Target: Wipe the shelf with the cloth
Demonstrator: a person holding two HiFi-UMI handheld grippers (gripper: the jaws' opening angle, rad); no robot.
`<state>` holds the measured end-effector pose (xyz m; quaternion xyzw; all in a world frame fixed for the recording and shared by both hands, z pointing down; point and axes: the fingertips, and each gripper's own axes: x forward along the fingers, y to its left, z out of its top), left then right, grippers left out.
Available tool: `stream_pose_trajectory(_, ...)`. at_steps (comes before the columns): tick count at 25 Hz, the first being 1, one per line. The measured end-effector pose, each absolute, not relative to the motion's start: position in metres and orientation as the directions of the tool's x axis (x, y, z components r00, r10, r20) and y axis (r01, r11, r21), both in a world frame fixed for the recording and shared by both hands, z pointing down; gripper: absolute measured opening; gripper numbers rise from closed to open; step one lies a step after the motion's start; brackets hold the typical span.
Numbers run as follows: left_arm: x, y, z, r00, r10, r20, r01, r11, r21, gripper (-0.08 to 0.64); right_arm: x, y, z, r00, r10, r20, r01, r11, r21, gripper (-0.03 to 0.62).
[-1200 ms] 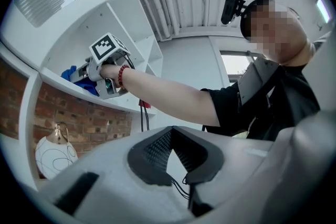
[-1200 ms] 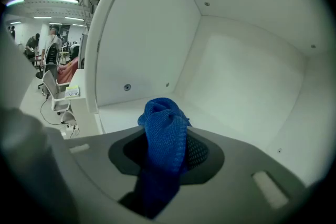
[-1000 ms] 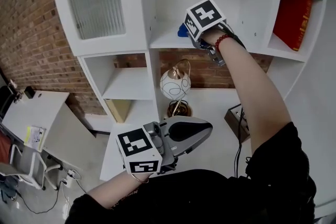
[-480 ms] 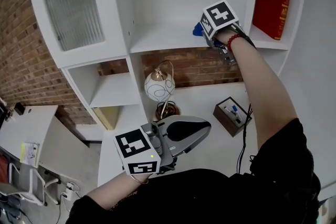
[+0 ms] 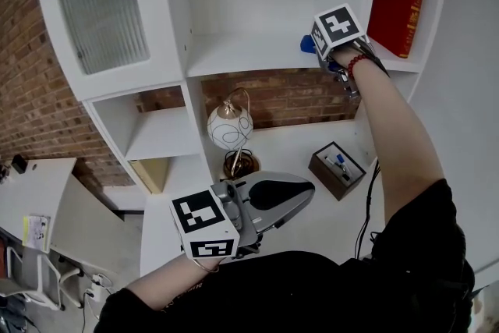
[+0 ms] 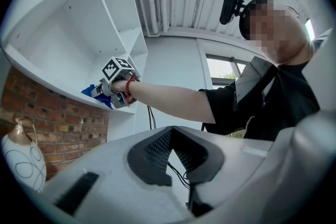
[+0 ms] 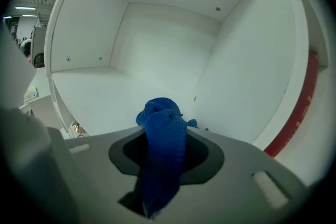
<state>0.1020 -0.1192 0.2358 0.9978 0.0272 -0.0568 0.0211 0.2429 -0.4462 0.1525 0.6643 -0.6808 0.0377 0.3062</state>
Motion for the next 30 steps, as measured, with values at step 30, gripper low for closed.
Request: stream_pose_trajectory(30,0.029,-0.138,0.229,0.975,-0.143,-0.169,-0.134,-0.989,0.063,-0.002,-0.065,-0.415,0.150,-0.533,-0.744,0.402,-0.580,0.668,0.467,0.143)
